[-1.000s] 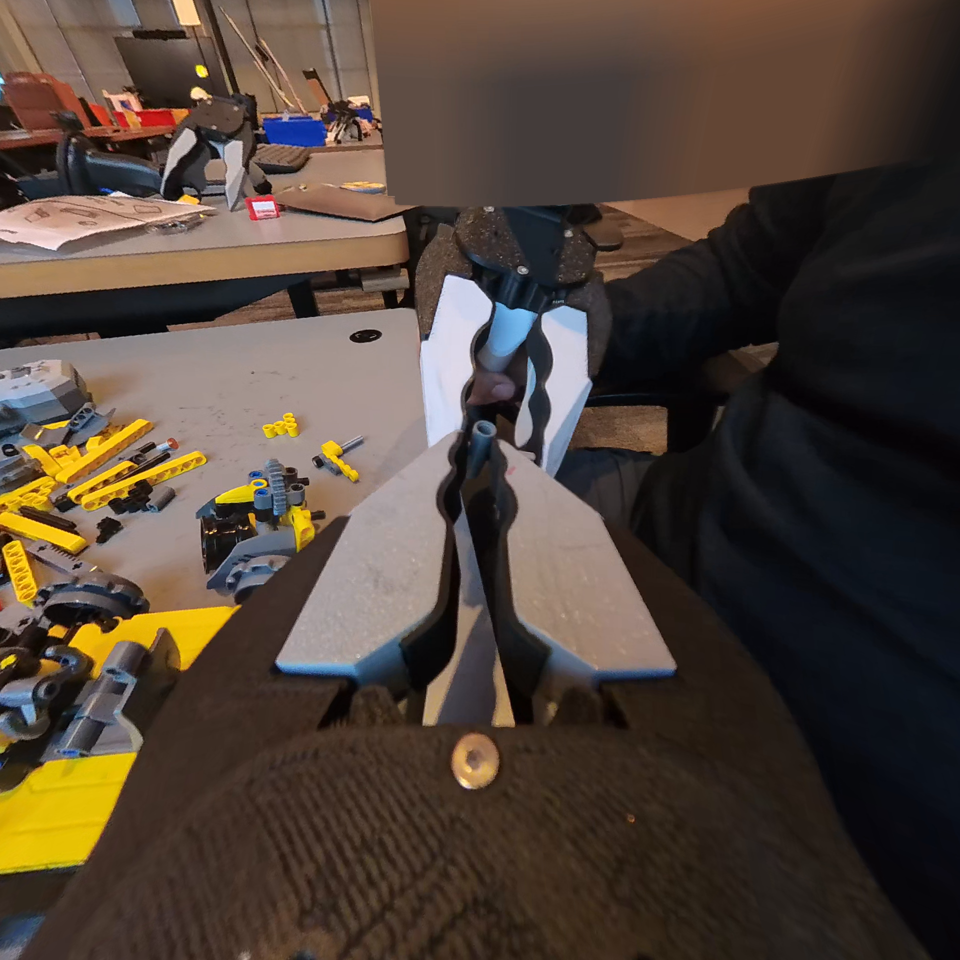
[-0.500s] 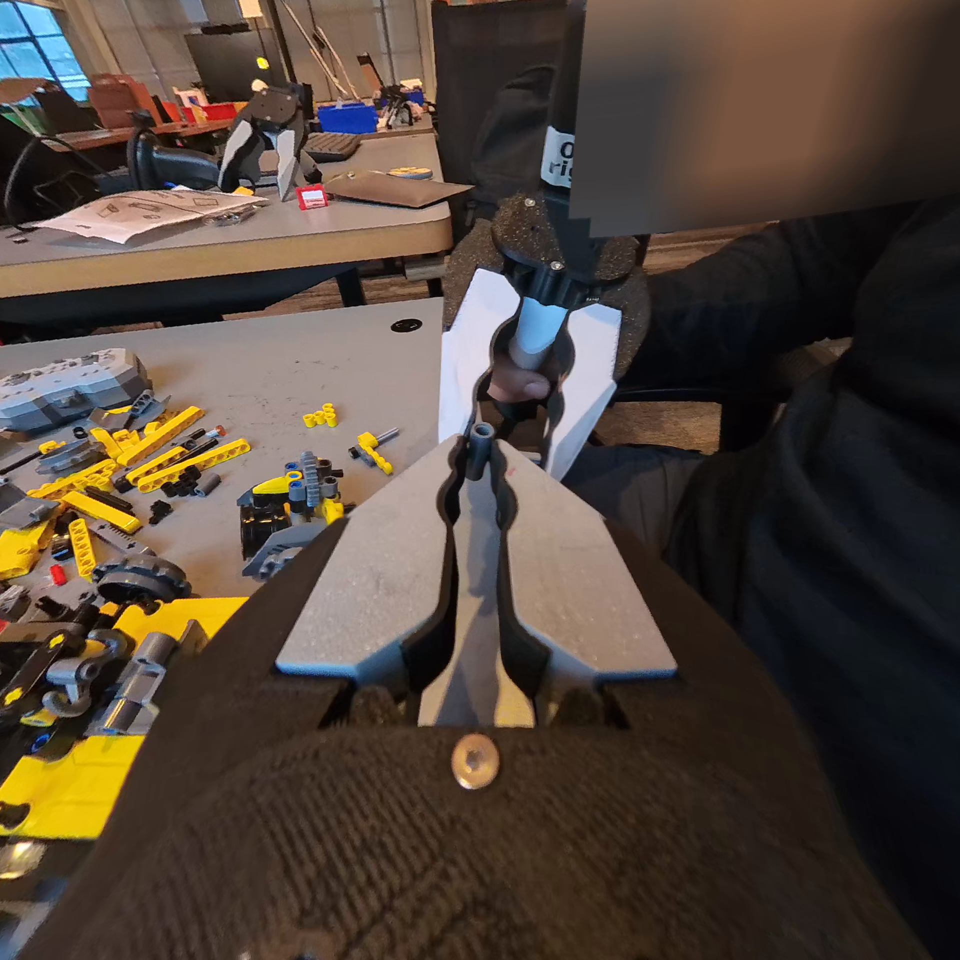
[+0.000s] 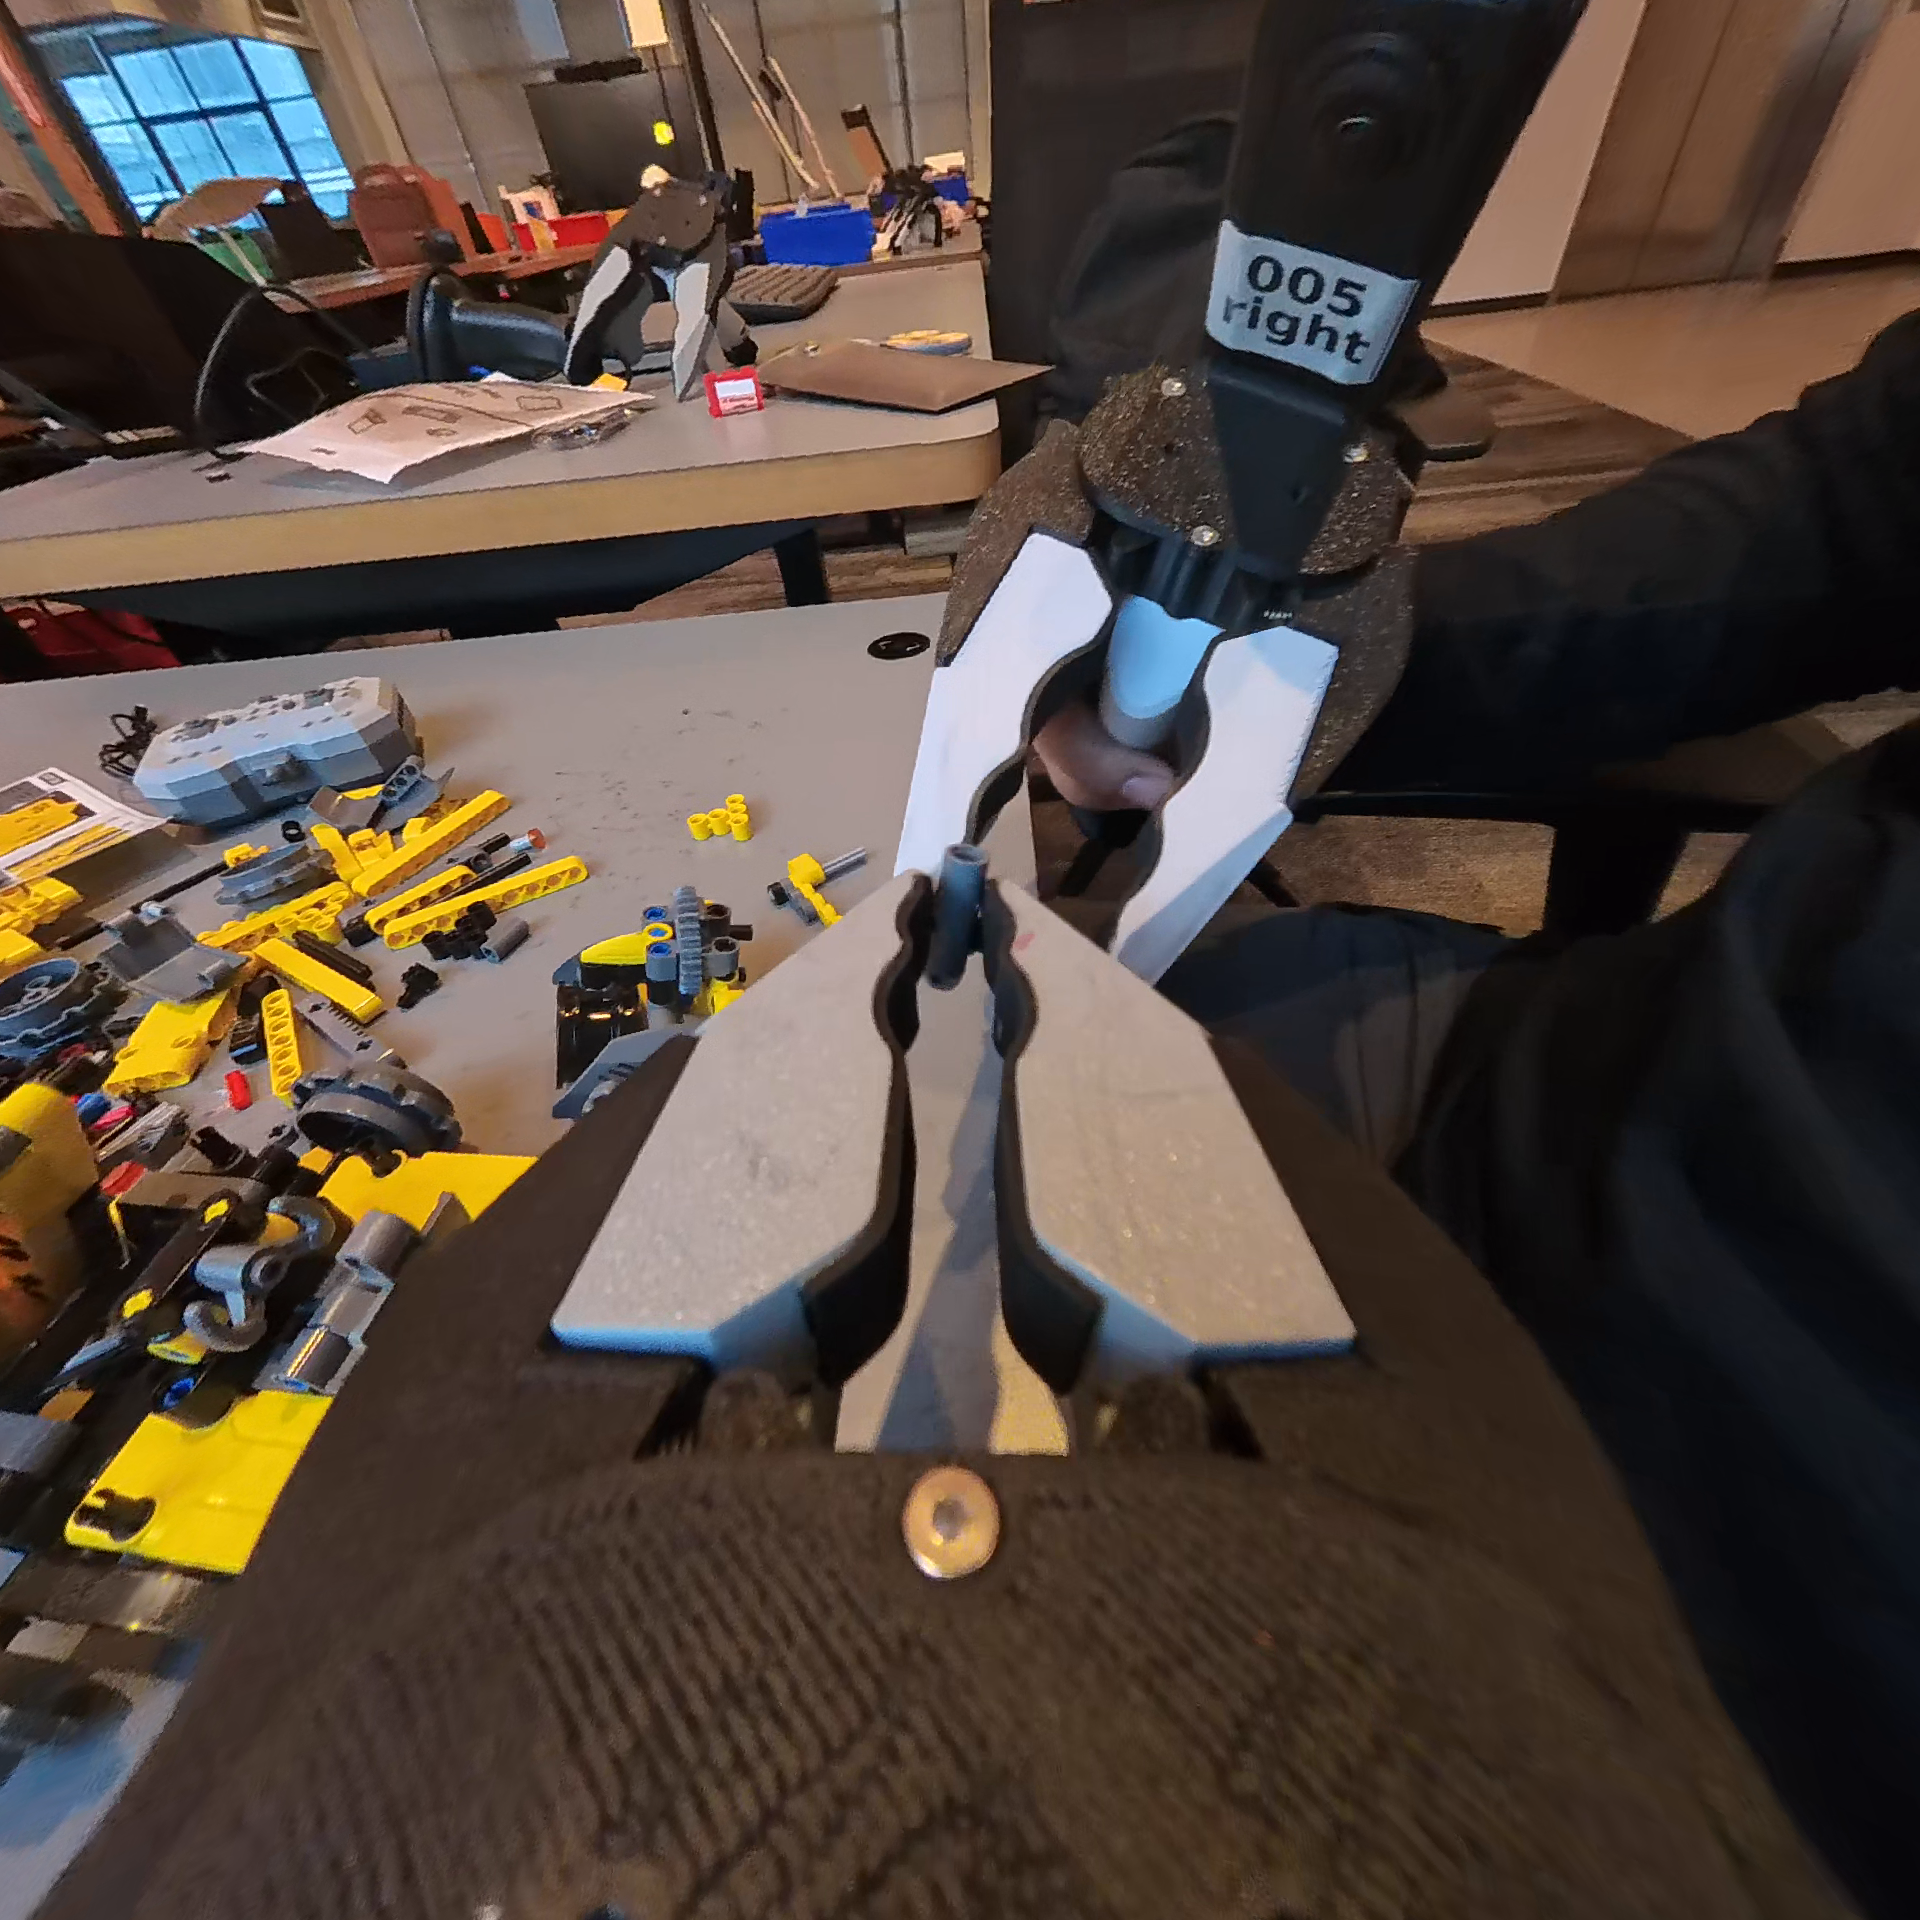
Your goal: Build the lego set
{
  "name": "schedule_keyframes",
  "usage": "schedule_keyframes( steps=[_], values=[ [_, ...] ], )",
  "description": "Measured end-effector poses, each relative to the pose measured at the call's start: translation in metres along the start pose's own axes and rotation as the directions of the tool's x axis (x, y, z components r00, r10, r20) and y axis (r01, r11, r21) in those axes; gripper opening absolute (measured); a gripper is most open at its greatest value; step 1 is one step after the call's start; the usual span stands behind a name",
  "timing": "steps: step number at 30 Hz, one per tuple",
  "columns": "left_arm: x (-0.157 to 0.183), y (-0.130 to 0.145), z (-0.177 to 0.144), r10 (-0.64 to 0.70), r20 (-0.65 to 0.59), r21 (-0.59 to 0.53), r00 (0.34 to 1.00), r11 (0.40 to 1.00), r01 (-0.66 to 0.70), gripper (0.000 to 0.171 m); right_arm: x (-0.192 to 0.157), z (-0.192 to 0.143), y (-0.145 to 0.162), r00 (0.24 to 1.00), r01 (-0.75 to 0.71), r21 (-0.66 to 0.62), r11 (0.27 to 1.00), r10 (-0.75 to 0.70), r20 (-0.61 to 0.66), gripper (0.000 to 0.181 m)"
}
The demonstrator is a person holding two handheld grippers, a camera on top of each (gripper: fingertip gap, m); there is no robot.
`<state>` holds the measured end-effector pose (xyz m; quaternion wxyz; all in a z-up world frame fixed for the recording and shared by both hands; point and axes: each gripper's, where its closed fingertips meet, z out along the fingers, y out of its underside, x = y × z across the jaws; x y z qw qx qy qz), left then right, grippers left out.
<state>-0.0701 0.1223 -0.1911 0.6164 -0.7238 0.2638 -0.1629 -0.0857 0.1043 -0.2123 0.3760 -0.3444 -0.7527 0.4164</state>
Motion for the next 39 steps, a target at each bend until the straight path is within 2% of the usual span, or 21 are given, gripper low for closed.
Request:
schedule_keyframes(
  steps=[16,23,27,31,33,36,39],
  values=[
    [-0.002,0.003,0.005,-0.036,0.01,-0.03,0.999,0.999,0.037,0.007,0.003,-0.004,0.004,1.0,-0.016,0.005,1.0,0.017,-0.026,0.032],
    [-0.016,0.006,-0.001,-0.006,0.083,-0.043,0.997,0.999,0.01,0.007,0.019,-0.019,0.011,0.995,-0.07,0.02,0.997,0.071,-0.068,0.031],
    [-0.017,0.013,-0.002,0.053,0.091,-0.093,0.994,0.995,-0.044,0.007,0.069,-0.052,0.035,0.959,-0.179,-0.009,0.984,0.172,-0.227,0.029],
    [-0.01,0.016,0.002,0.026,0.041,-0.114,0.999,0.993,-0.021,0.007,0.135,-0.1,0.085,0.866,-0.315,-0.112,0.943,0.237,-0.44,0.03],
    [-0.004,0.022,0.004,-0.021,-0.018,-0.15,1.0,0.989,0.018,0.006,0.143,-0.11,0.106,0.857,-0.392,-0.147,0.908,0.303,-0.417,0.029],
    [-0.004,0.029,0.005,-0.08,-0.031,-0.197,0.996,0.978,0.072,0.006,0.139,-0.104,0.125,0.843,-0.506,-0.197,0.84,0.432,-0.321,0.032],
    [-0.004,0.031,0.005,-0.097,-0.031,-0.211,0.995,0.974,0.088,0.007,0.141,-0.091,0.136,0.859,-0.499,-0.269,0.824,0.427,-0.283,0.036]
  ],
)
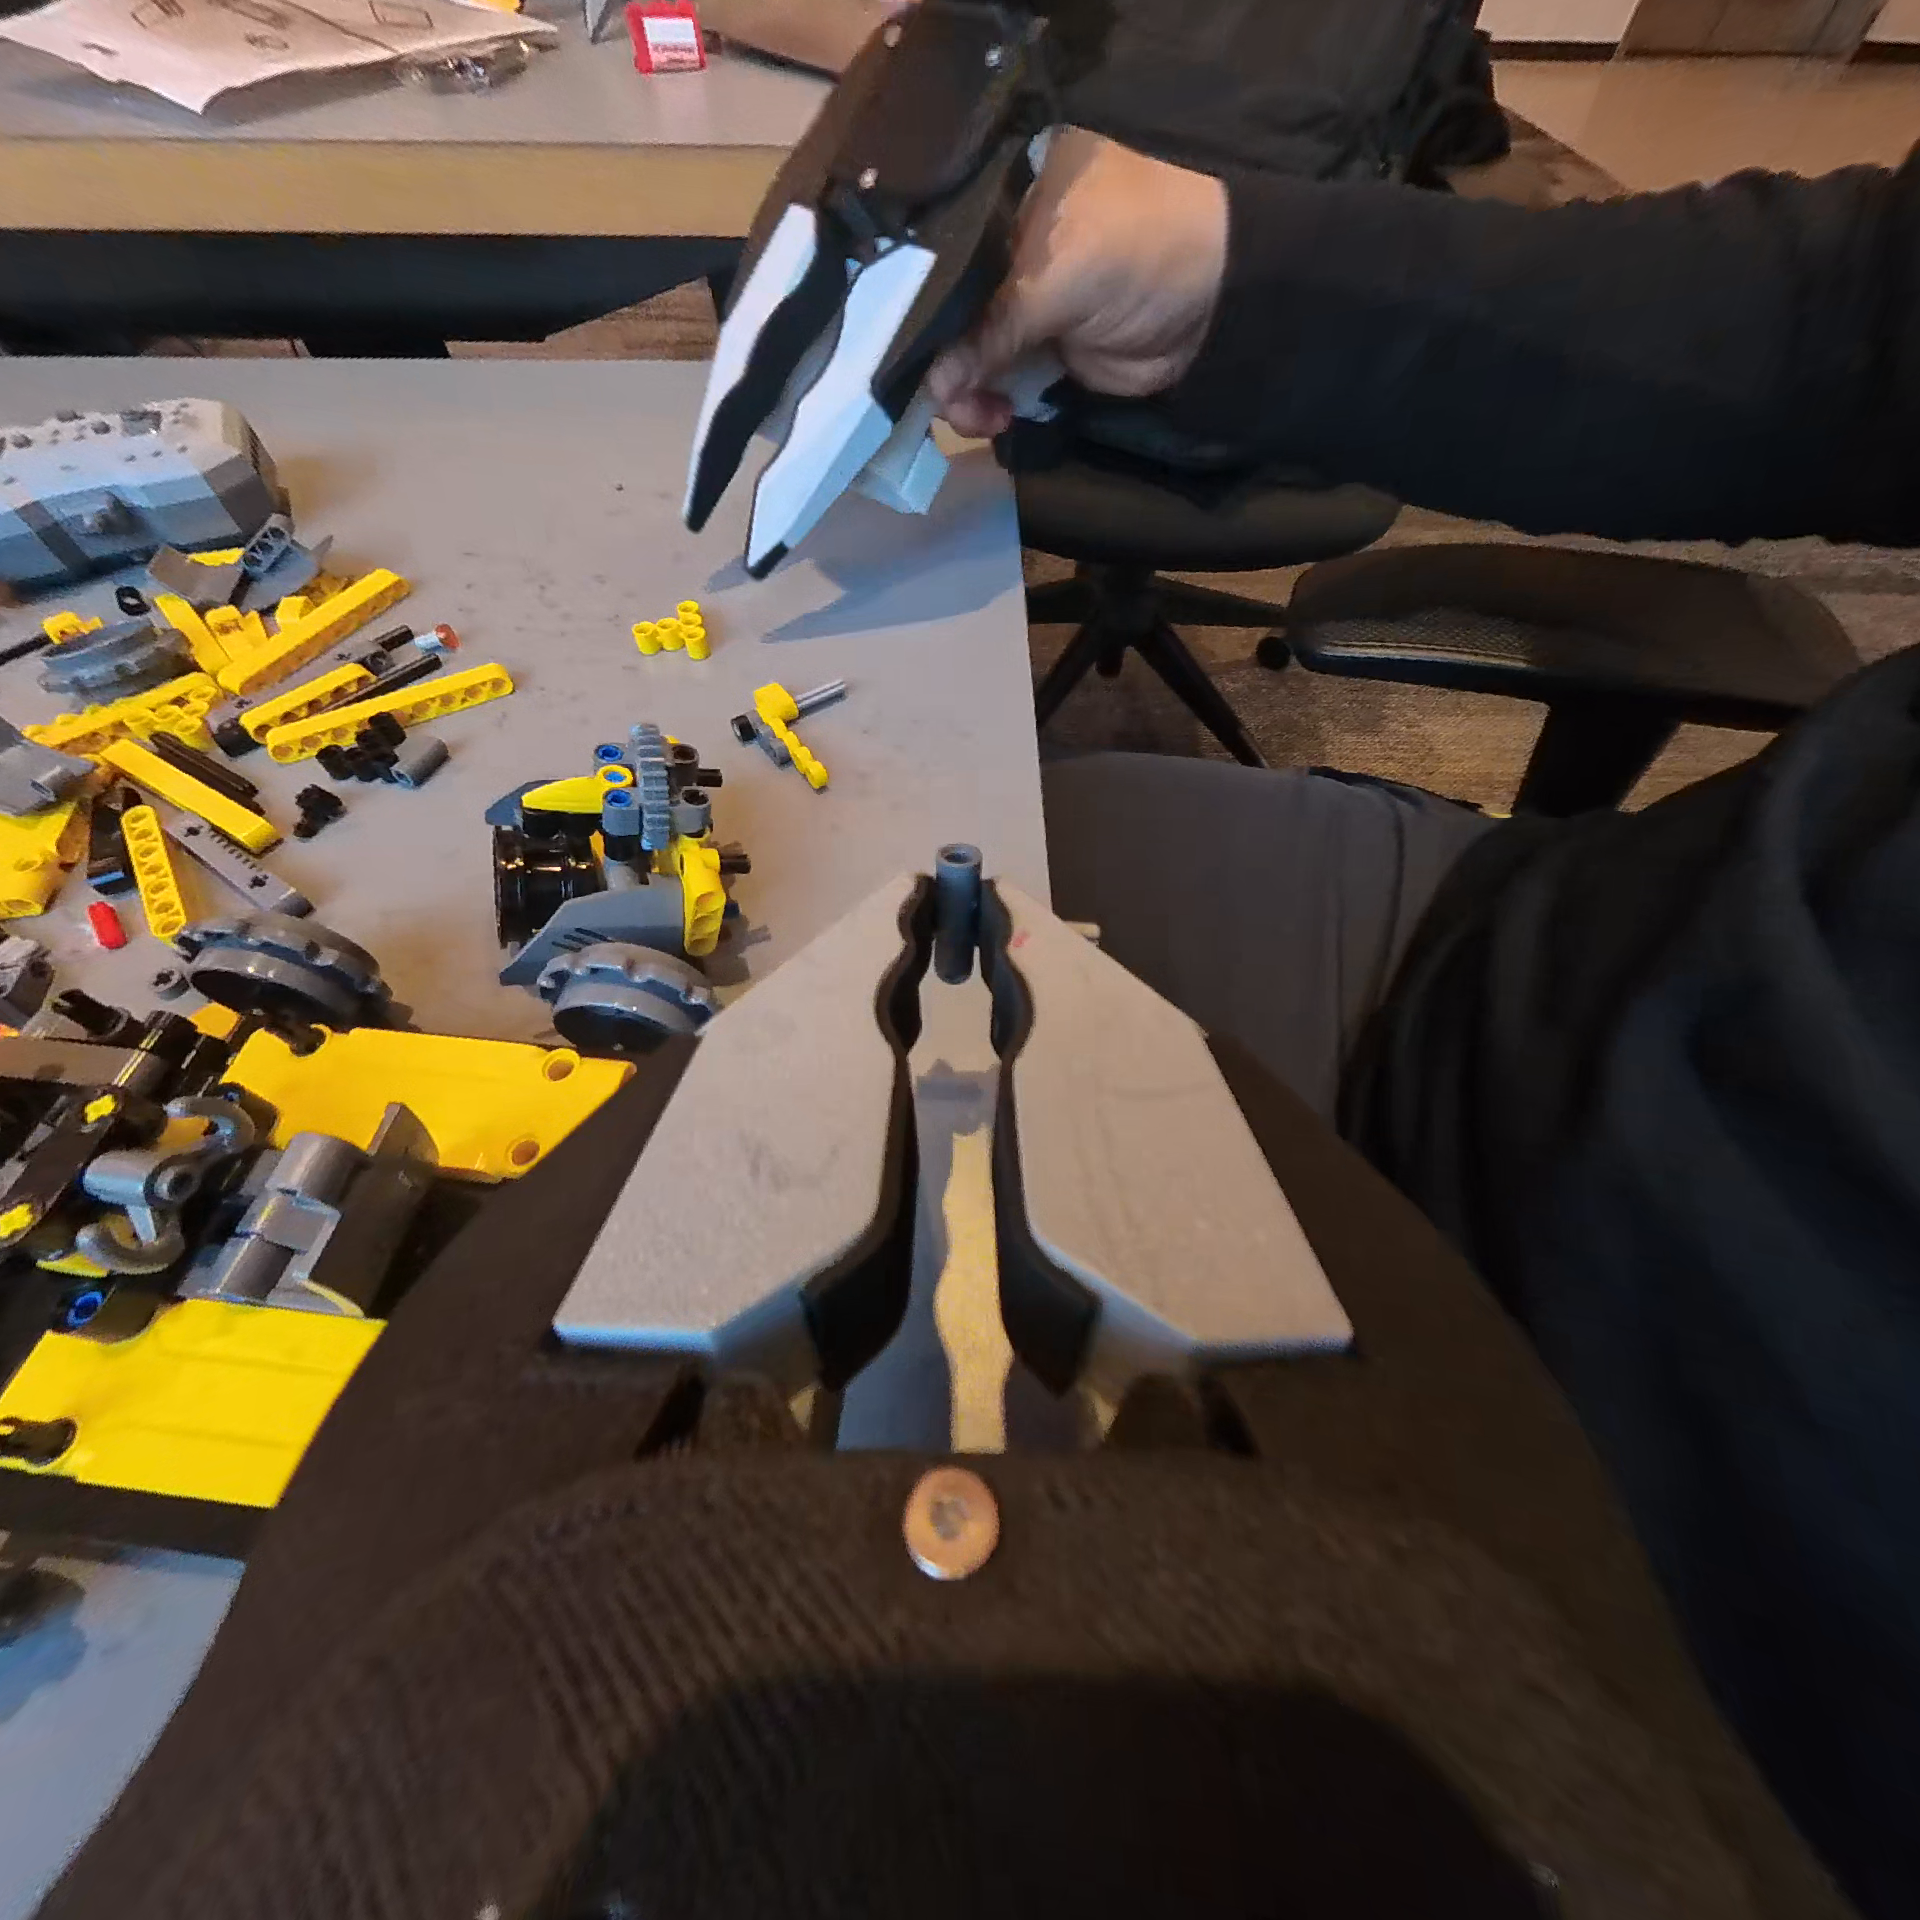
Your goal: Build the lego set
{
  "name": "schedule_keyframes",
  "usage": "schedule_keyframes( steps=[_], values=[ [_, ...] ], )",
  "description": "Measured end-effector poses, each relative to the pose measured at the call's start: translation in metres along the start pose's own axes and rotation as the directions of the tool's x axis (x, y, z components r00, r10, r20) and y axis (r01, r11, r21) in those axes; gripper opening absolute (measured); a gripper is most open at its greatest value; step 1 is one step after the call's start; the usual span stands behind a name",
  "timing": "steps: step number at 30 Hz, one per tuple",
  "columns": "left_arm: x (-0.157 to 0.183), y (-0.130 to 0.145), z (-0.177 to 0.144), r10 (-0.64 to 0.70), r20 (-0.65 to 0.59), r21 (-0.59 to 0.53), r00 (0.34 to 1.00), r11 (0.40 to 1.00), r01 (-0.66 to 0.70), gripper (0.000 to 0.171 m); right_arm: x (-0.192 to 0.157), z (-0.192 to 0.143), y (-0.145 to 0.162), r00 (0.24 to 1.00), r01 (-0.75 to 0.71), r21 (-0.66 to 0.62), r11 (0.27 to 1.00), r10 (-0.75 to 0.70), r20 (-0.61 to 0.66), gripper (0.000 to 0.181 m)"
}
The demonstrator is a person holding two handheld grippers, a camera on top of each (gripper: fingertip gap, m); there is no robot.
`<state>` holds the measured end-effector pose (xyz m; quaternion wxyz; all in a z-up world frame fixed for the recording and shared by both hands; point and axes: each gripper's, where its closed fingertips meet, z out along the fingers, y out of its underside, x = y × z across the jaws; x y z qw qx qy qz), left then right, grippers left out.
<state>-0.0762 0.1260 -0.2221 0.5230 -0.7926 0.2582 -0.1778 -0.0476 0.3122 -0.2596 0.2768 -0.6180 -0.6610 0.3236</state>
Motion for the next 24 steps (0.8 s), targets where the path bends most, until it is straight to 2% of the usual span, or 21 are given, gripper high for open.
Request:
schedule_keyframes(
  steps=[5,8,11,16,20,24],
  values=[
    [0.002,0.003,0.001,-0.02,-0.018,-0.018,1.0,1.0,0.019,0.006,-0.002,0.022,0.005,0.984,0.167,-0.12,0.979,-0.158,0.08,0.037],
    [0.003,0.003,0.001,-0.025,-0.027,-0.018,0.999,1.0,0.024,0.006,-0.005,0.026,0.003,0.966,0.23,-0.13,0.965,-0.21,0.15,0.031],
    [0.004,0.003,0.001,-0.03,-0.038,-0.018,0.999,0.999,0.03,0.006,-0.018,0.027,0.006,0.939,0.267,-0.138,0.954,-0.225,0.259,0.007],
    [0.006,0.002,-0.001,-0.032,-0.051,-0.007,0.998,0.999,0.031,0.007,-0.018,0.022,0.0,0.951,0.263,-0.13,0.956,-0.235,0.199,0.006],
    [0.005,0.0,-0.002,-0.05,-0.065,0.003,0.997,0.999,0.05,0.007,-0.046,0.006,-0.017,0.959,0.215,-0.043,0.976,-0.203,0.195,0.006],
    [0.005,-0.001,-0.004,-0.075,-0.075,0.013,0.994,0.997,0.076,0.007,-0.095,0.005,-0.027,0.946,0.227,0.005,0.974,-0.222,0.236,0.007]
  ],
)
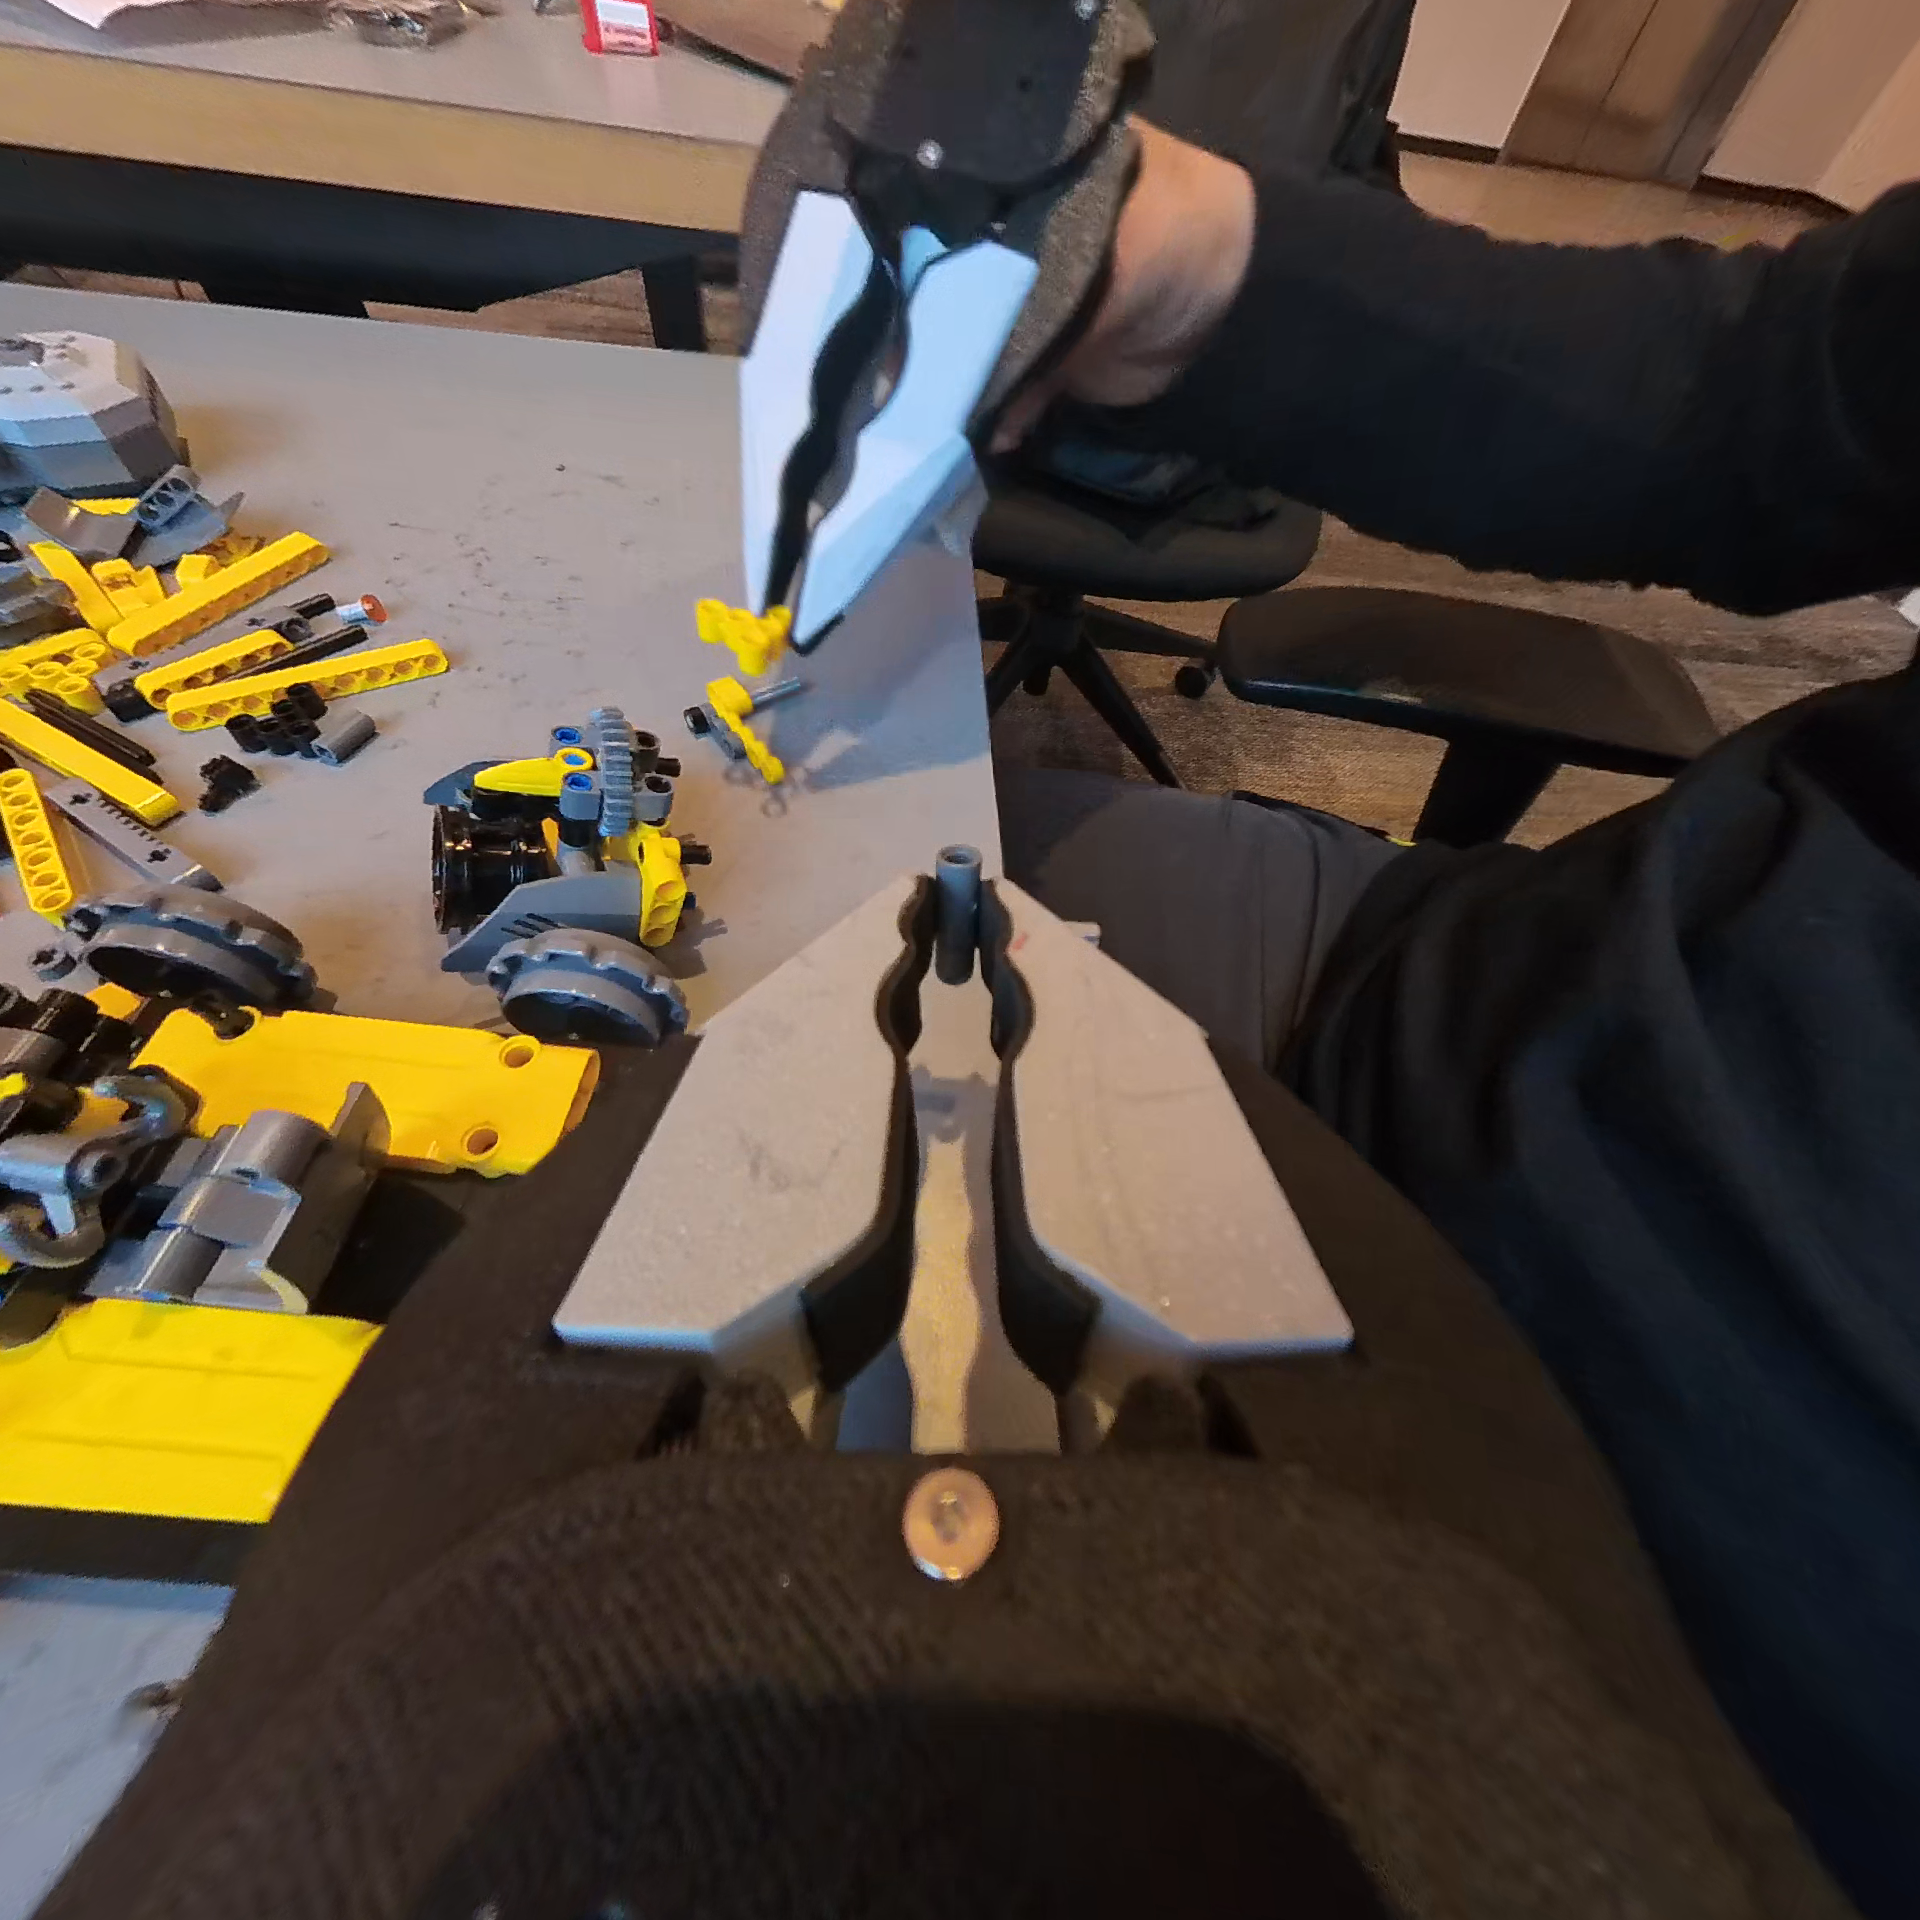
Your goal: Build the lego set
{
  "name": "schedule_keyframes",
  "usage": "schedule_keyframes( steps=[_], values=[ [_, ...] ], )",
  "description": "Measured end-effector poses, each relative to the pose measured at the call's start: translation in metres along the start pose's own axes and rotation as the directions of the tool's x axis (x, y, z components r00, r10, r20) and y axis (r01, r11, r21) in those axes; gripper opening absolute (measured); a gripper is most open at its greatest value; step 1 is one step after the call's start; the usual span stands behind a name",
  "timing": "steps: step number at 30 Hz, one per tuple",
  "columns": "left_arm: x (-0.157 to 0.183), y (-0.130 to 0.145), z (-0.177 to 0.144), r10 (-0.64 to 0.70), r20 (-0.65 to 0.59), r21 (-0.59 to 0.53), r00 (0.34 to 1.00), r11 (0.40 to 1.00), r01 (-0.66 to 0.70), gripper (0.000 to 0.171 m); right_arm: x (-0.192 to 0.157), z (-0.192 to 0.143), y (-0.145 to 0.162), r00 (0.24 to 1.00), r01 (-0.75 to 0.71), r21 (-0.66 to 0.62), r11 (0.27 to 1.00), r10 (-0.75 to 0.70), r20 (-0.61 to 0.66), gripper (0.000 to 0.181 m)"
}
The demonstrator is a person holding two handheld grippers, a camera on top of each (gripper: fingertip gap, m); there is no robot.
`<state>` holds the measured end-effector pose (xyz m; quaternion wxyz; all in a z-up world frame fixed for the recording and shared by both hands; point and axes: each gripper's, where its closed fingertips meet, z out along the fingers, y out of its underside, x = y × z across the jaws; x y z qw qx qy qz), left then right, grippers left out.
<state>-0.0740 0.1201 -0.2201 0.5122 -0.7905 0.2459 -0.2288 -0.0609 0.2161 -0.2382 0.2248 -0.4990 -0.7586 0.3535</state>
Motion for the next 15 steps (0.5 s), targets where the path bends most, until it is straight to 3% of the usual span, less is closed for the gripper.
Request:
schedule_keyframes(
  steps=[6,15],
  values=[
    [0.006,0.001,-0.004,-0.028,-0.006,0.011,1.0,1.0,0.028,0.007,-0.042,0.033,-0.006,0.999,-0.005,-0.001,1.0,0.005,0.05,0.007],
    [0.011,0.003,-0.004,-0.029,-0.003,0.001,1.0,1.0,0.029,0.007,-0.051,0.055,0.006,0.999,0.02,-0.058,0.998,-0.018,0.029,0.007]
  ],
)
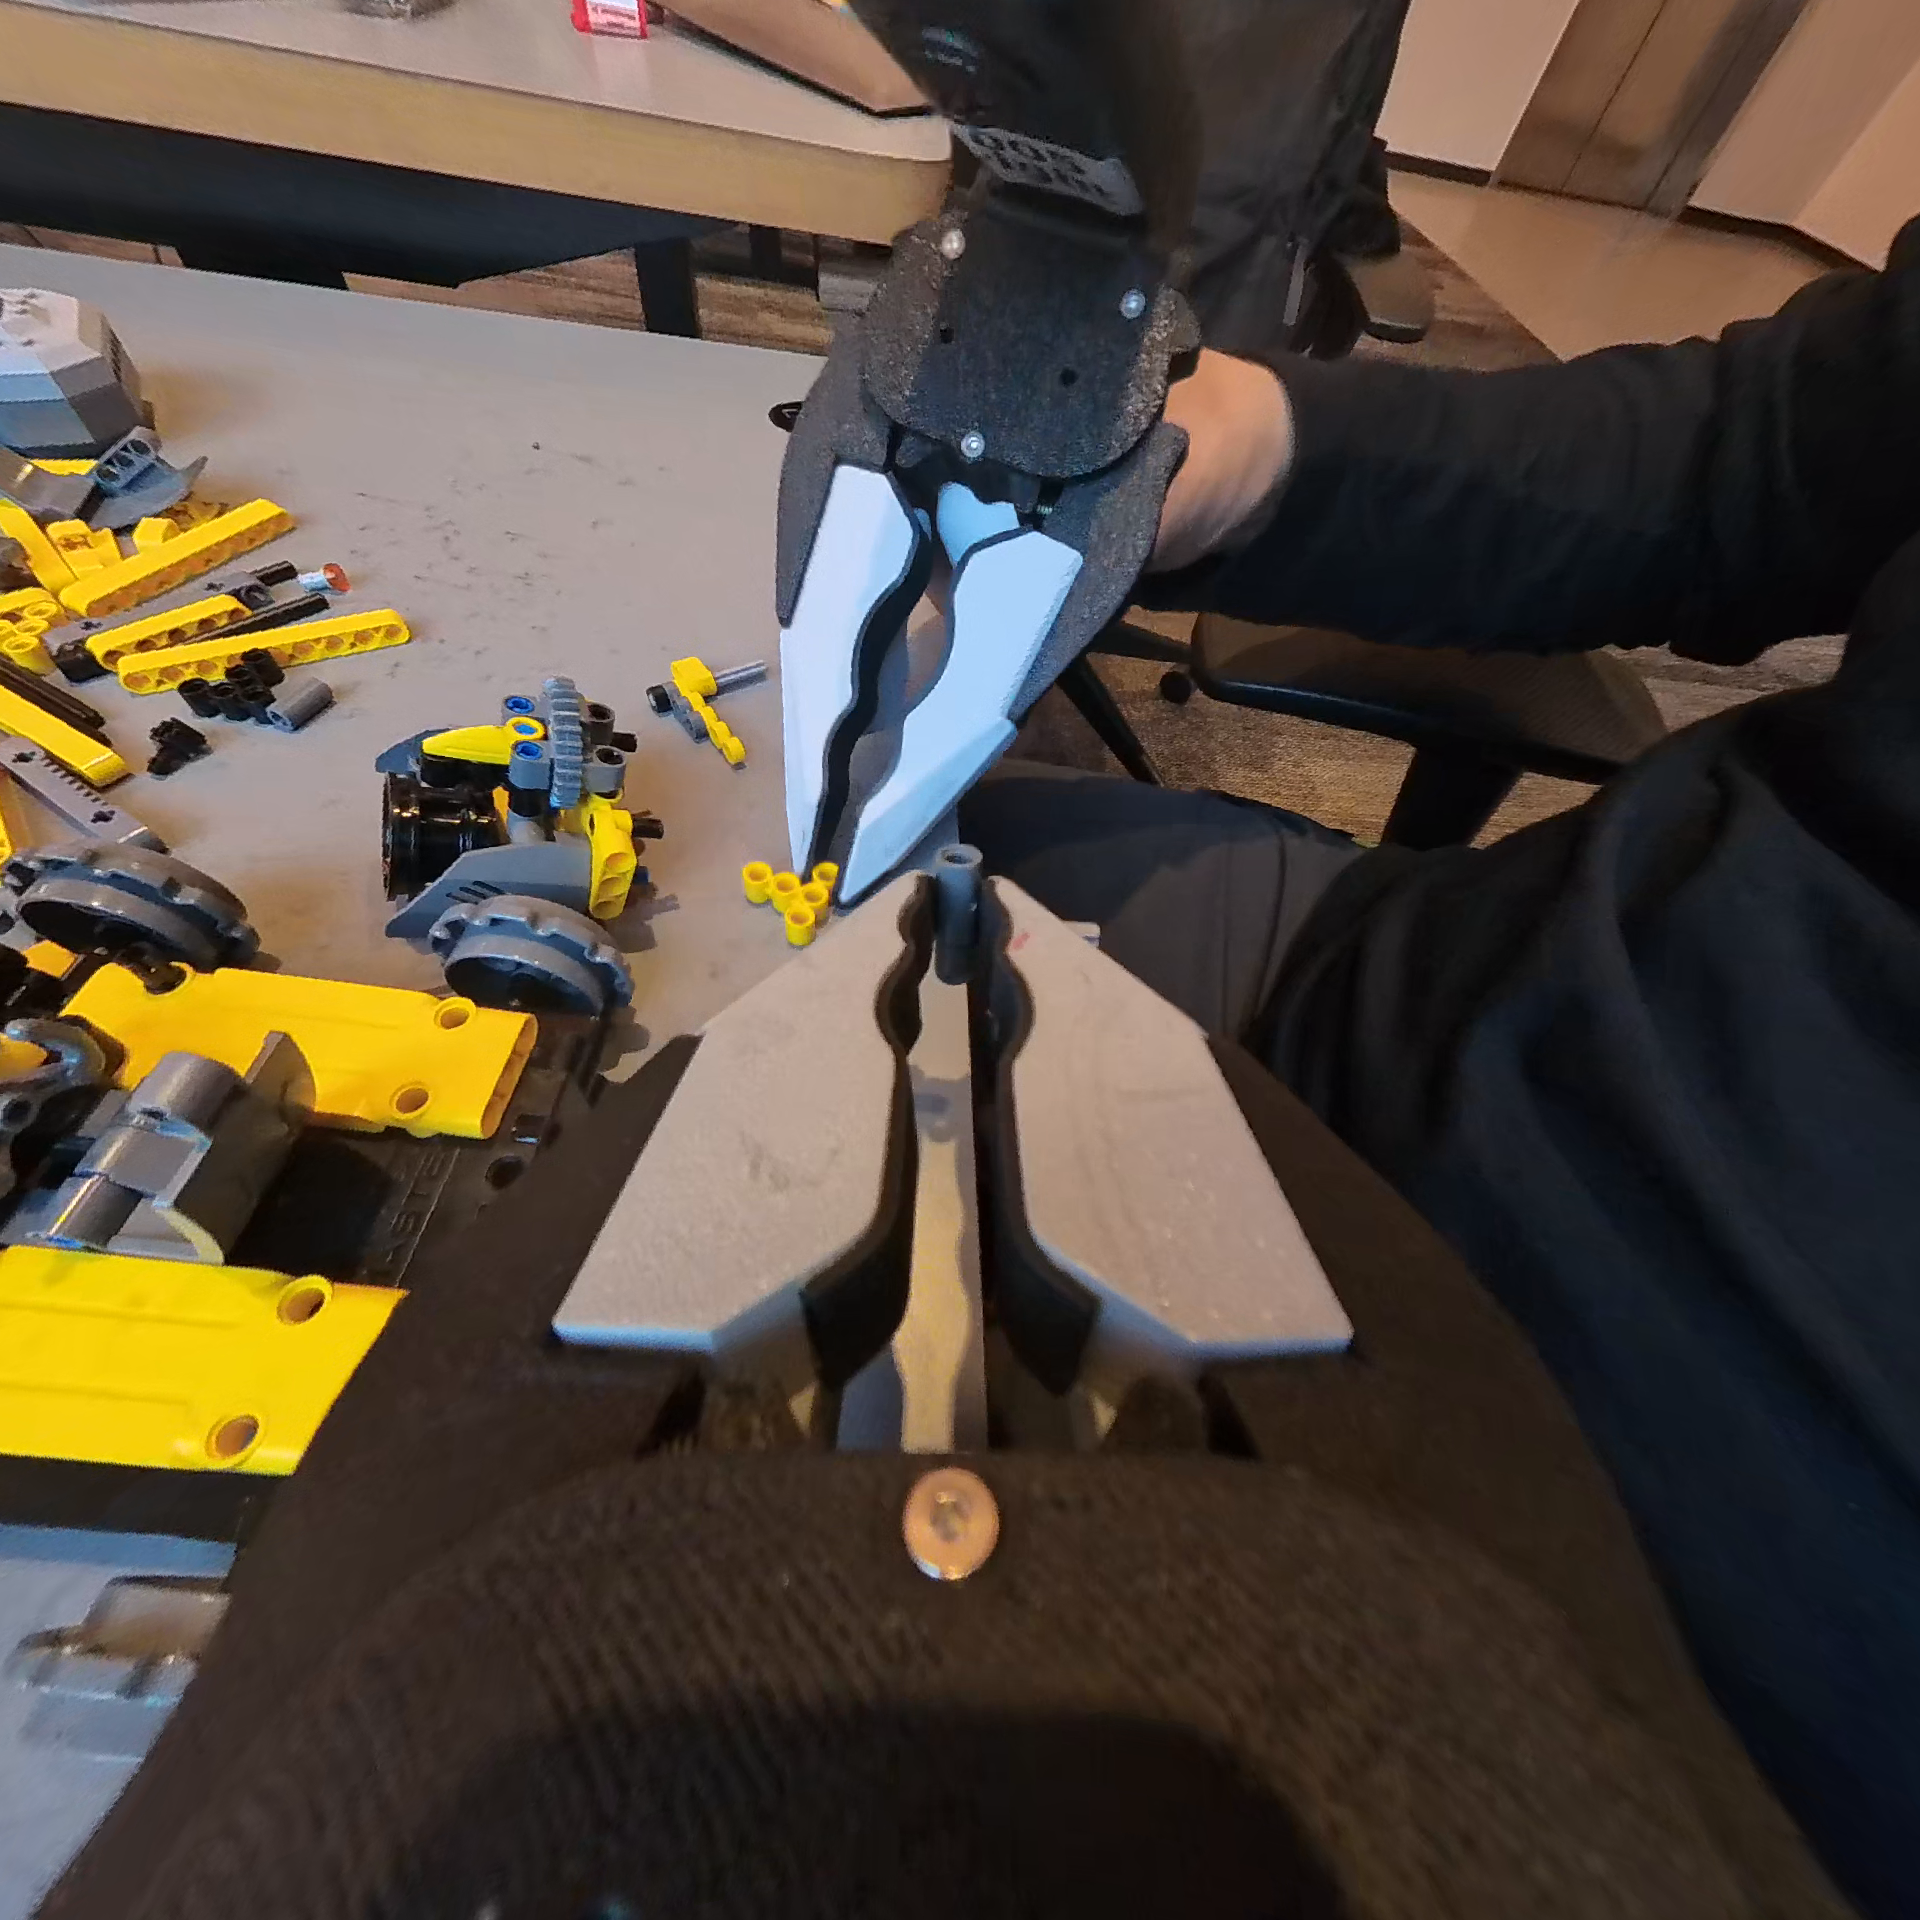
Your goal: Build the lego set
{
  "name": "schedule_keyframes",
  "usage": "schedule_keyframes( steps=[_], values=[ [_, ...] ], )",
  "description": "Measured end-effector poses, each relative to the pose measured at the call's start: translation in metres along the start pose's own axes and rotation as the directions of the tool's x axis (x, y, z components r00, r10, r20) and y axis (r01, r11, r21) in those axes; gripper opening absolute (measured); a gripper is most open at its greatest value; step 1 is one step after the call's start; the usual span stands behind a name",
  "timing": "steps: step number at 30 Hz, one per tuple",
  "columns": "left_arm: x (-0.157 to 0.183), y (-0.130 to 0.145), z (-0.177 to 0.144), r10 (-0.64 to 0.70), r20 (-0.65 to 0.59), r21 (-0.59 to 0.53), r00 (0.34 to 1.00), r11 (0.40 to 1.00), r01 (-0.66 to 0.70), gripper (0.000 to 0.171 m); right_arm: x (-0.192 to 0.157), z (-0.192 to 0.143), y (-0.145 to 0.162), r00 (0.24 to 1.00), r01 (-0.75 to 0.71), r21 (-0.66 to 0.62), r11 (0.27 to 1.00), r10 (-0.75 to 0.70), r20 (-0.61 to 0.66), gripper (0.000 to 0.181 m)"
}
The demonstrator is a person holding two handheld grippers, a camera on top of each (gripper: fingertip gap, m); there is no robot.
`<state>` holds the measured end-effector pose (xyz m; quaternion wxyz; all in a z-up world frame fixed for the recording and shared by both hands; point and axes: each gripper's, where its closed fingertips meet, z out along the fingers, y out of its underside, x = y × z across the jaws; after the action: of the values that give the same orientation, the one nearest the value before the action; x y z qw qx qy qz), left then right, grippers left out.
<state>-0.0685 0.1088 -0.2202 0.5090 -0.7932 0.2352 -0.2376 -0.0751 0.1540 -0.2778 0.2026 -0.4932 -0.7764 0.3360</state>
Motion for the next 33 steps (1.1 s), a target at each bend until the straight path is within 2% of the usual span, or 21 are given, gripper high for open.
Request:
schedule_keyframes(
  steps=[6,13,18,21,25,27,29,33],
  values=[
    [-0.003,-0.001,-0.003,-0.043,-0.002,0.017,0.999,0.999,0.043,0.006,-0.002,0.003,-0.003,1.0,-0.001,0.004,1.0,0.001,-0.005,0.007],
    [-0.012,-0.001,-0.004,-0.135,0.012,0.021,0.991,0.991,0.135,0.007,0.0,-0.01,-0.006,0.997,0.063,0.025,0.998,-0.062,-0.053,0.023],
    [-0.014,0.0,0.0,-0.246,-0.003,0.024,0.969,0.969,0.246,0.006,-0.014,-0.024,-0.021,0.977,0.191,0.146,0.971,-0.174,-0.122,0.032],
    [-0.012,-0.002,0.003,-0.33,-0.044,0.033,0.943,0.943,0.331,0.006,-0.032,-0.026,-0.035,0.931,0.335,0.194,0.922,-0.292,-0.219,0.037],
    [-0.008,-0.003,0.006,-0.433,-0.117,0.04,0.894,0.897,0.44,0.006,-0.044,-0.035,-0.054,0.78,0.562,0.15,0.813,-0.462,-0.423,0.028],
    [-0.007,-0.005,0.006,-0.469,-0.147,0.049,0.871,0.876,0.48,0.006,-0.05,-0.036,-0.059,0.722,0.626,0.112,0.772,-0.518,-0.459,0.019],
    [-0.005,-0.008,0.005,-0.499,-0.18,0.06,0.848,0.855,0.516,0.006,-0.051,-0.034,-0.061,0.694,0.65,0.085,0.755,-0.545,-0.471,0.017],
    [-0.006,-0.011,0.004,-0.548,-0.216,0.084,0.808,0.814,0.575,0.007,-0.049,-0.031,-0.065,0.706,0.638,0.101,0.764,-0.527,-0.473,0.017]
  ],
)
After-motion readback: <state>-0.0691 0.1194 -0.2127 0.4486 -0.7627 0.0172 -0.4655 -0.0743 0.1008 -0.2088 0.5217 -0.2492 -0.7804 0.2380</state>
